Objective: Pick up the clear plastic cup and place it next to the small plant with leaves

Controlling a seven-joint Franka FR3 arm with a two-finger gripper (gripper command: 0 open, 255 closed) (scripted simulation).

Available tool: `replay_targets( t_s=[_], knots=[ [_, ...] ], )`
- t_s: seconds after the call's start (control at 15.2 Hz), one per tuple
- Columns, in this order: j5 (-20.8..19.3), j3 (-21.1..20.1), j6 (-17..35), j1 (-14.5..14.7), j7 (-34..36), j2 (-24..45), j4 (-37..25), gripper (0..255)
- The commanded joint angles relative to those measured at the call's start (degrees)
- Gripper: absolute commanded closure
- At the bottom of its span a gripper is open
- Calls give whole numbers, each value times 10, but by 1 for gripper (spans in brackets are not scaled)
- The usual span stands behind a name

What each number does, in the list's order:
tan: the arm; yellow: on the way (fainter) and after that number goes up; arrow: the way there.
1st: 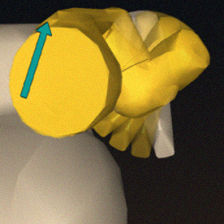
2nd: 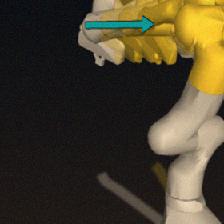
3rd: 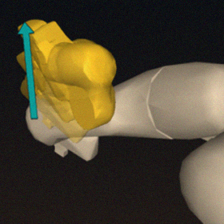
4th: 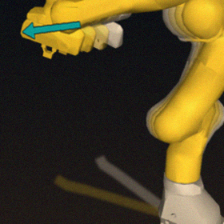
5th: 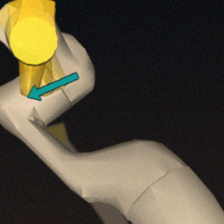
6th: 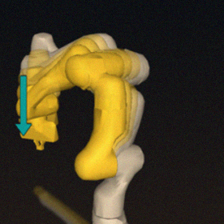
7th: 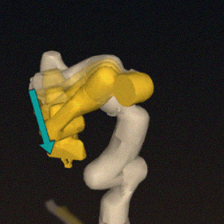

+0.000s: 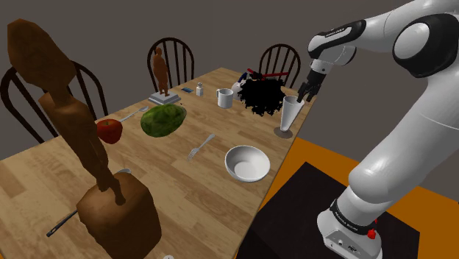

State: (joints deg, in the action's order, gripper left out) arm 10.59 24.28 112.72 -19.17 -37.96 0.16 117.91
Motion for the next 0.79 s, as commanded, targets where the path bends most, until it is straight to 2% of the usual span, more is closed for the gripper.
replay_targets(
  t_s=[0.0, 0.2, 0.73],
  knots=[
    [-4, 1, -19, -1, 2, -4, -15, 0],
    [-11, 4, -71, -4, 7, -12, -60, 0],
    [-11, 4, -71, -4, 7, -12, -60, 0]
  ],
)
